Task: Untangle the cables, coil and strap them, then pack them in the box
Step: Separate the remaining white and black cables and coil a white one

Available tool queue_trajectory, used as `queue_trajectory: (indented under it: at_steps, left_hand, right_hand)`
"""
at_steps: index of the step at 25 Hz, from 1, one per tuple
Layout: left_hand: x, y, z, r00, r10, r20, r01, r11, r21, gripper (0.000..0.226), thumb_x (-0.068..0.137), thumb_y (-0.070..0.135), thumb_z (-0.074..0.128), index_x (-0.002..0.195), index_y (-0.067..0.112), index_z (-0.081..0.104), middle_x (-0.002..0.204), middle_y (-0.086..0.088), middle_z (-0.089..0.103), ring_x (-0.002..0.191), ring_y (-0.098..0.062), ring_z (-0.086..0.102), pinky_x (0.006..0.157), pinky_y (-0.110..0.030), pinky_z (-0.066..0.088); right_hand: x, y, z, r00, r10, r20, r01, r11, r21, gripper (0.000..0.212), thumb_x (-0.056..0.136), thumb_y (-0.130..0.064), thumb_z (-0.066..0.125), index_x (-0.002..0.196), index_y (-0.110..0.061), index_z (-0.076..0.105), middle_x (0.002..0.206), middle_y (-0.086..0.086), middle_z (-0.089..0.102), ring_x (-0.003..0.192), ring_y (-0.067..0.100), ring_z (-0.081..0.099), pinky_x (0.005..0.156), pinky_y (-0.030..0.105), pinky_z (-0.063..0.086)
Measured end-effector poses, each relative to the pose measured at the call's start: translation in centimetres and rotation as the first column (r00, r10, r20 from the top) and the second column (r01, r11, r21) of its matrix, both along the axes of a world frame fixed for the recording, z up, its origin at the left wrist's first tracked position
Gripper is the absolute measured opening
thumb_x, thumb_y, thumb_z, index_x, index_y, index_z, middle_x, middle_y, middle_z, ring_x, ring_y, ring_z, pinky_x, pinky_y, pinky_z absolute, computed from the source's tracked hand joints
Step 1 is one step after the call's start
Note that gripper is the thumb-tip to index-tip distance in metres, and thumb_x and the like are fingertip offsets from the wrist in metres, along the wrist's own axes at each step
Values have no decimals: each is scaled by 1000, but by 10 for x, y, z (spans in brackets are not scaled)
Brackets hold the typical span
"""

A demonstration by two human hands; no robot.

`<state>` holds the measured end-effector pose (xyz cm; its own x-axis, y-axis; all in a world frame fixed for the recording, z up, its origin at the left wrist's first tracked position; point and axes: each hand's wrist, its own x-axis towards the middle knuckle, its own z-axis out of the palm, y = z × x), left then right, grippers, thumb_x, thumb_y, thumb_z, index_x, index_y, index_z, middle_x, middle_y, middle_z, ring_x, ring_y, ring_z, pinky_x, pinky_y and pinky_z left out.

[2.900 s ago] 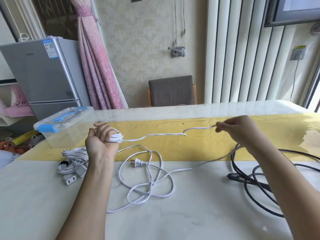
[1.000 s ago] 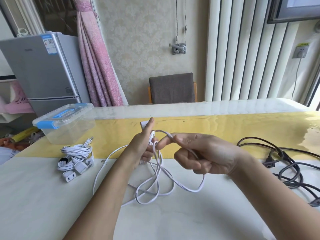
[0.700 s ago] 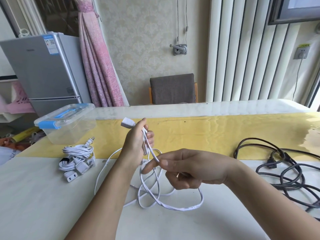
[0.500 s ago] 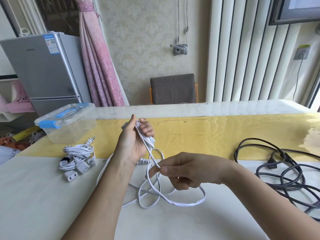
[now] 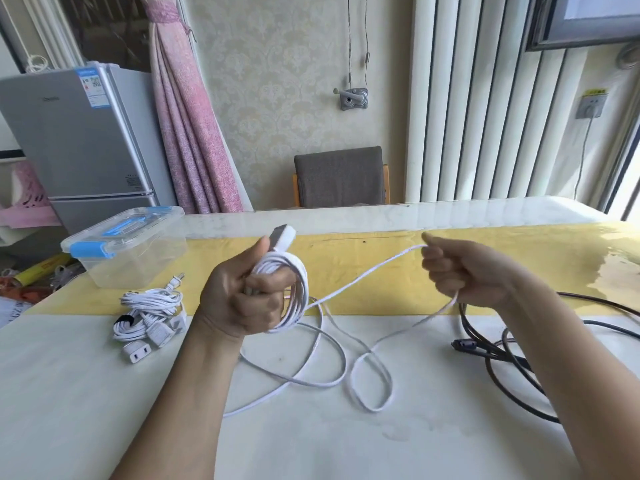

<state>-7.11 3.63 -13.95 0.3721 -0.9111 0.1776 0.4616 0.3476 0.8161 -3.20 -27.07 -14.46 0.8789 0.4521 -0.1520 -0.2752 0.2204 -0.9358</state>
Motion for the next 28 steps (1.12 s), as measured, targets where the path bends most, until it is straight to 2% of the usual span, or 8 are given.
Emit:
queue_trajectory:
  at_steps: [4,7,9,12,14,22,25,28]
  left_hand:
    - [12,-7,-6,995,-35,90,5,950,313,39,96,52,41,79,19,52,49,9,31,37,-5,19,35,-18,13]
    - [14,-18,-10,966,169,195,-253,766,591,44,87,60,45,67,21,53,45,9,31,34,-1,21,32,-11,19]
    - [14,-25,-13,905,289,311,-425,619,660,48,89,61,41,69,18,47,47,6,30,35,-2,21,33,-13,18]
    - [16,-34,-19,786,415,458,-616,469,632,47,96,56,32,79,13,45,52,3,31,39,-7,22,37,-15,20]
    - [19,-40,-22,713,550,434,-689,436,579,47,98,53,30,83,11,46,52,2,32,39,-8,23,37,-16,22]
    - [32,-42,-15,497,866,50,-823,452,343,56,94,63,26,74,13,43,49,1,33,37,-10,29,38,-19,24]
    - [31,-36,-11,414,907,-80,-873,421,245,46,96,52,38,68,16,40,52,2,35,40,-9,33,45,-20,26]
    - [30,-32,-10,423,889,-177,-880,449,151,29,85,36,54,69,16,39,53,4,32,40,-7,30,40,-17,27]
  right_hand:
    - [5,-13,4,994,89,-55,-57,902,428,20,65,-13,81,82,-5,72,54,-10,17,42,5,12,26,15,24]
    - [-1,-2,11,998,48,-29,-30,889,457,33,67,-11,72,98,1,72,52,-9,20,42,5,10,26,16,22]
    - [-9,12,18,1000,-13,18,4,915,404,33,73,-16,65,100,-1,72,48,-9,25,43,6,8,27,14,19]
    - [-19,29,22,996,-47,81,15,934,358,35,87,-22,48,108,-5,70,46,-8,30,46,7,8,32,14,14]
    - [-24,35,23,991,-15,136,-32,941,335,37,90,-24,44,115,-7,67,48,-8,31,46,7,9,34,14,14]
    - [-44,65,12,864,347,365,-366,930,-19,35,94,-24,45,123,-17,63,55,-4,38,47,5,17,42,16,16]
    - [-48,73,8,787,509,349,-484,860,-163,36,95,-21,44,128,-18,59,57,-1,40,49,8,18,42,15,17]
    - [-51,76,5,716,619,324,-503,779,-375,34,98,-19,45,129,-20,58,55,-5,36,51,9,21,45,16,17]
